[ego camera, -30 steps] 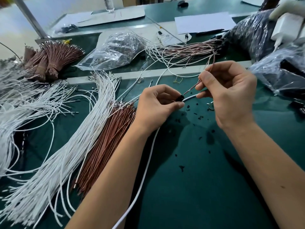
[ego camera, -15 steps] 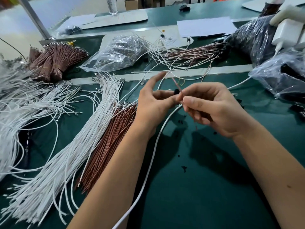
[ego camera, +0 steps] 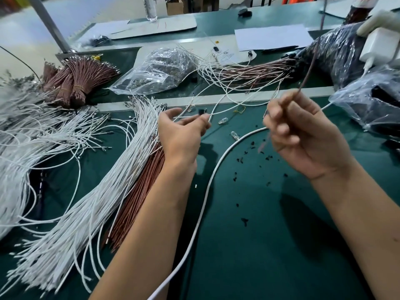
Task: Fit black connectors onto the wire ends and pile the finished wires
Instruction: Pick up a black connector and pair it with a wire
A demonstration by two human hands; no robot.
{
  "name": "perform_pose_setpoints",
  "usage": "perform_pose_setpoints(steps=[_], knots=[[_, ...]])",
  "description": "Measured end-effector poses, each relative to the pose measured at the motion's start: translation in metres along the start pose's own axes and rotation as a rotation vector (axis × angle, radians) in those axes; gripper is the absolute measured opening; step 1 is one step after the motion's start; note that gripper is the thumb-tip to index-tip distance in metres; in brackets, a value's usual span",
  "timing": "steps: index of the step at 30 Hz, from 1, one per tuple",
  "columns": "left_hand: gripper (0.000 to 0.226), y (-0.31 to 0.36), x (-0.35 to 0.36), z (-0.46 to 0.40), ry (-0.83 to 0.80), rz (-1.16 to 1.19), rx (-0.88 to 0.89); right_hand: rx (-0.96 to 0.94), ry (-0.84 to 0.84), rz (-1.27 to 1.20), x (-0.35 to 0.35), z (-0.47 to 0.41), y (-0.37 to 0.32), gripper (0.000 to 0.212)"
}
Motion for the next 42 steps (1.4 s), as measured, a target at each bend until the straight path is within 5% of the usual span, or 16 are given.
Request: perform_pose_setpoints(steps=[3,5,10,12,19,34,42], knots=[[0.056,0.021,-0.016,0.009,0.283,0.028,0.296,-0.092,0.337,0.163,-0.021,0.001,-0.001,0.011],[0.051,0.035,-0.019,0.012,0.328,-0.121,0.508,-0.124,0.489,0.273,-0.029,0.004,-0.002,0.006],[0.024,0.008,0.025,0.007,-0.28,-0.523,0.297,-0.187,0.637,0.422,-0.035,0.008,-0.004,0.008],[0.021,-0.007,0.037,0.01,-0.397,-0.582,0.211,-0.192,0.657,0.495,-0.034,0.008,-0.005,0.005],[0.021,-0.014,0.037,0.01,-0.403,-0.541,0.134,-0.183,0.649,0.7,-0.027,0.006,-0.005,0.005],[0.018,-0.014,0.042,0.013,-0.492,-0.463,0.155,-0.138,0.61,0.733,-0.022,0.003,0.007,0.007],[0.024,-0.014,0.052,0.022,-0.541,-0.431,0.176,0.108,0.612,0.816,-0.028,0.003,0.022,0.012]])
Point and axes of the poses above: each hand's wrist, its own z-axis away from the middle knuckle, its own x-axis out of the palm, y = z × x, the point moved 5 cm from there along -z, towards the middle knuckle, and after that the axes turned 10 degrees about -y, right-handed, at the moved point
